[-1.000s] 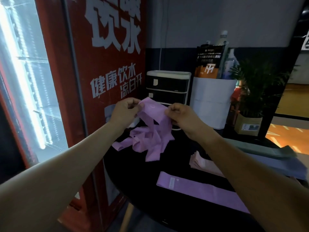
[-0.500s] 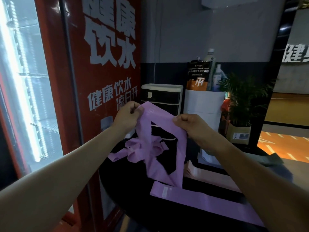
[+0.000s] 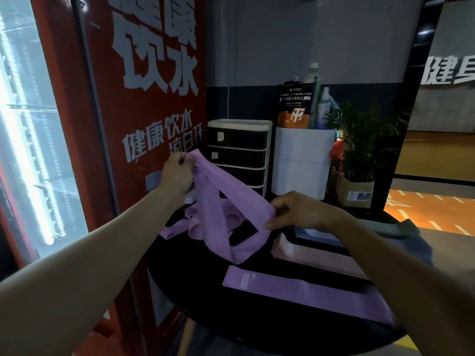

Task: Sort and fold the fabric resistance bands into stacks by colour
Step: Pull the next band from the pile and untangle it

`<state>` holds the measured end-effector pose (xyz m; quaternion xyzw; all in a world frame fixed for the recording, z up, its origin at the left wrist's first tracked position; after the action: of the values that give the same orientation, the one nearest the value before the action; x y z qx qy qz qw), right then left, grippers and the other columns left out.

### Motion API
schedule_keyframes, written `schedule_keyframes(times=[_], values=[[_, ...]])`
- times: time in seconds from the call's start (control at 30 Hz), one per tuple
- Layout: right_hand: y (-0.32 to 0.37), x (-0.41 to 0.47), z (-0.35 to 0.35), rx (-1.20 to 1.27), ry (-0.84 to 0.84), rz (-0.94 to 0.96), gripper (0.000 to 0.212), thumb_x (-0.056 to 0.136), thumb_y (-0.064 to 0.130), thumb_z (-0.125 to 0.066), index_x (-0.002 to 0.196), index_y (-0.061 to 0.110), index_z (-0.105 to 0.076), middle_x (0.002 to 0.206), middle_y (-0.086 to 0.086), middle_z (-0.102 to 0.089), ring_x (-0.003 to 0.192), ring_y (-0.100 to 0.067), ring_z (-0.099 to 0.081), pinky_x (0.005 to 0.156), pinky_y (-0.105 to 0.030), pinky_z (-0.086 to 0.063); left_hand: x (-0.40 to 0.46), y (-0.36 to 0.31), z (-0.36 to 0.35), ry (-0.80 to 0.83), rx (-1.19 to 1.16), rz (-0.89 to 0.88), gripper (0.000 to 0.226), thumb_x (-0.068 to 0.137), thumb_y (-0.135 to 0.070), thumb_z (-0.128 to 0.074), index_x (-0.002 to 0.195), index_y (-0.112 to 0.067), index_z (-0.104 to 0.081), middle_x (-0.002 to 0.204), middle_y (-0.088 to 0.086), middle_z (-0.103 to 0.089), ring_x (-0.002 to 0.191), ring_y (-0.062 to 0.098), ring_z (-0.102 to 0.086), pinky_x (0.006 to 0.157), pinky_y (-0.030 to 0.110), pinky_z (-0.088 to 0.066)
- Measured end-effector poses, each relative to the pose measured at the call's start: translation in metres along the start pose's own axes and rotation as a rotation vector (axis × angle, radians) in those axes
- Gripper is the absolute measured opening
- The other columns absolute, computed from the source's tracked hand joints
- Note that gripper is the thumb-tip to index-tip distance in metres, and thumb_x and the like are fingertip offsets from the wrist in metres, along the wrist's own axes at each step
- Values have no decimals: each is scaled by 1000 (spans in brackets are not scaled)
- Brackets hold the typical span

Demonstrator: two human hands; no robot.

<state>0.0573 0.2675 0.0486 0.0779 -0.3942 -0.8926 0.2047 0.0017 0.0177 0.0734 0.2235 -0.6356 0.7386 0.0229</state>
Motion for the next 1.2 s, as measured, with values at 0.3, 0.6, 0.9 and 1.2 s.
schedule_keyframes(times=[0.3,0.6,0.9,1.2], values=[[-39,1,2,-150,-73,-15,21,83,10,-69,70,18,-55,65,4,-51,61,-7,-45,65,-21,-38,6,25,28,-215,60,92,18,98,-22,-42,103,-8,-52,89,10,-51,85,23,-47,77,40,-46],[-54,1,11,186,-366,-36,17,83,3,-66,72,10,-56,74,-10,-59,70,-16,-51,68,-22,-42,-3,44,22,-129,169,47,26,97,-13,-44,73,-19,-43,71,-1,-41,65,18,-39,57,28,-34],[-51,7,-4,216,-231,-41,9,83,1,-66,80,9,-63,77,-12,-61,74,-17,-53,70,-21,-44,-5,33,18,3,-124,194,5,95,-10,-52,94,-13,-56,99,7,-57,95,27,-53,90,41,-49],[-1,27,-19,108,-242,27,12,87,9,-64,98,7,-68,86,-2,-66,81,-9,-59,71,-10,-46,-8,-1,3,149,-207,84,10,96,-12,-50,91,-15,-58,101,8,-59,82,16,-56,65,24,-50]])
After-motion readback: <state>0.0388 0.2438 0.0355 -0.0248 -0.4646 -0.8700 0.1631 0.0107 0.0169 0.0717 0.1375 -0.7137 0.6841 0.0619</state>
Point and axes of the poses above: each hand's wrist, its own x-axis towards the middle knuckle, its own z-axis out of the back of the hand, y = z × x, the point moved 2 cm from there along x, towards the middle knuckle
